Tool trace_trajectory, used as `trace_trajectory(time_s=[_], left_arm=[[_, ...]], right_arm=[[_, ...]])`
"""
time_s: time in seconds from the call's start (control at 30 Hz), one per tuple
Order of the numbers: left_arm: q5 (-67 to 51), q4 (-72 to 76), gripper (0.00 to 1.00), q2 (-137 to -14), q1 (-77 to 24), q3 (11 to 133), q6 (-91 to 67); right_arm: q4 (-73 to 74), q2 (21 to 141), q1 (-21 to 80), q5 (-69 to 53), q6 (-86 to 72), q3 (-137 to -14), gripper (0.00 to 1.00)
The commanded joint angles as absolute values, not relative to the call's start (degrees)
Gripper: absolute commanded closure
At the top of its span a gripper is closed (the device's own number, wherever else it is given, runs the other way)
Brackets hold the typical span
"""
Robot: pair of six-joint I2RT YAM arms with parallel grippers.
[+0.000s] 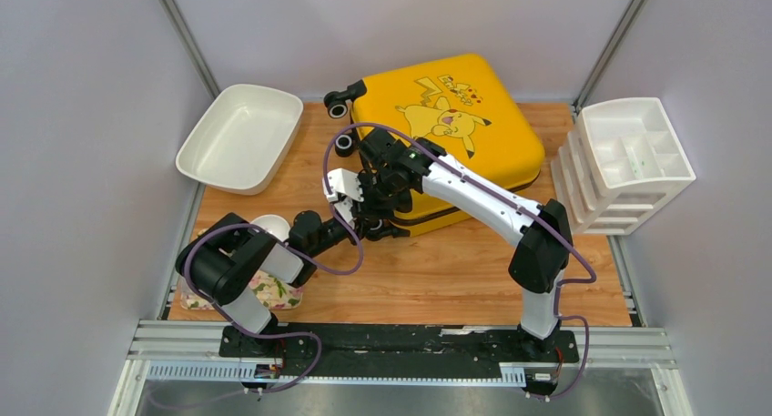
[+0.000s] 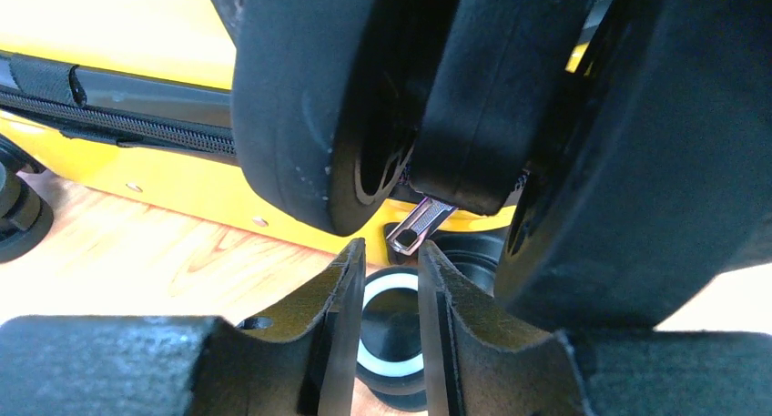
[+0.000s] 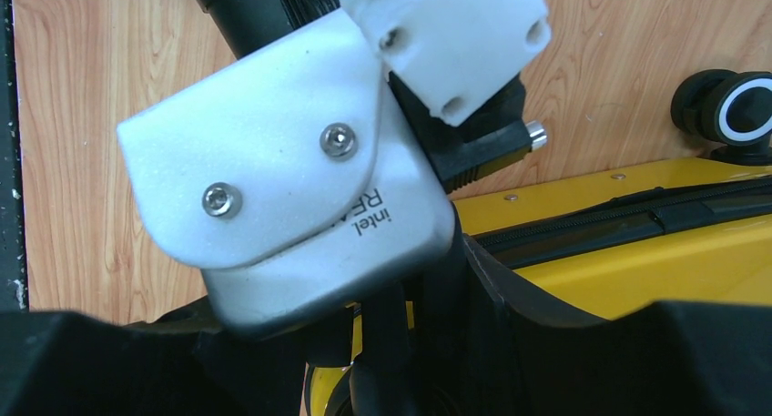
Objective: Open, take out, and arrange the luggage
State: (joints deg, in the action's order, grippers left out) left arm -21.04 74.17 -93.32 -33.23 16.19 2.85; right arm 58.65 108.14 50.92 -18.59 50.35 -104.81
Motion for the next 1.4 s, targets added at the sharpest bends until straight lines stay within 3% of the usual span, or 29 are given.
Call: trace_trajectory(time_s=[0.0, 0.1, 0.2, 0.23, 0.27, 0.47, 0.6, 0.67, 0.77, 0.93, 1.17, 1.27, 1.37], left_arm=[[-26.7, 95.8, 0.65, -90.9, -33.9, 16.4, 6.6], [-27.1, 95.8, 0.66, -91.2, -34.0, 16.9, 6.7], [-26.5, 95.8, 0.8, -91.8, -34.0, 17.8, 6.0], [-26.5, 95.8, 0.95, -91.8, -34.0, 18.0, 5.5], [-26.6, 95.8, 1.0, -91.6, -34.1, 18.0, 5.3], [-27.2, 95.8, 1.0, -90.3, -33.5, 15.7, 5.7], [-35.9, 95.8, 1.0, -85.9, -29.3, 12.0, 2.2], [-46.4, 95.7, 0.78, -83.8, -24.0, 9.9, -3.8], [-55.7, 95.1, 0.61, -82.1, -18.6, 7.7, -15.3], [-57.6, 89.2, 0.59, -77.6, -13.9, 2.1, -16.7], [-61.5, 81.4, 0.59, -75.8, -13.4, 5.4, -24.6], [-64.0, 84.9, 0.46, -78.4, -15.6, 7.9, -32.6], [-60.4, 86.1, 0.45, -80.1, -21.2, 9.1, -30.6]], right_arm=[[54.6, 106.1, 52.3, -21.8, 45.4, -105.0, 1.0], [54.3, 106.2, 52.3, -22.0, 45.2, -105.0, 1.0], [54.3, 106.0, 52.3, -21.9, 45.2, -104.9, 1.0], [54.5, 105.8, 52.3, -21.8, 45.2, -104.7, 1.0], [54.3, 105.6, 52.3, -21.6, 45.0, -104.3, 1.0], [54.4, 103.8, 51.8, -21.4, 44.6, -103.3, 1.0], [53.8, 102.3, 51.8, -21.8, 46.0, -101.7, 1.0], [53.6, 101.2, 51.8, -22.1, 48.3, -99.8, 1.0], [54.0, 100.2, 51.8, -21.9, 51.8, -97.4, 1.0], [60.9, 97.3, 51.5, -22.3, 58.3, -94.6, 1.0], [71.1, 87.3, 49.7, -21.8, 65.3, -86.9, 1.0], [70.0, 82.4, 48.5, -21.6, 65.7, -82.5, 1.0], [64.4, 78.9, 47.9, -22.1, 63.8, -78.9, 1.0]])
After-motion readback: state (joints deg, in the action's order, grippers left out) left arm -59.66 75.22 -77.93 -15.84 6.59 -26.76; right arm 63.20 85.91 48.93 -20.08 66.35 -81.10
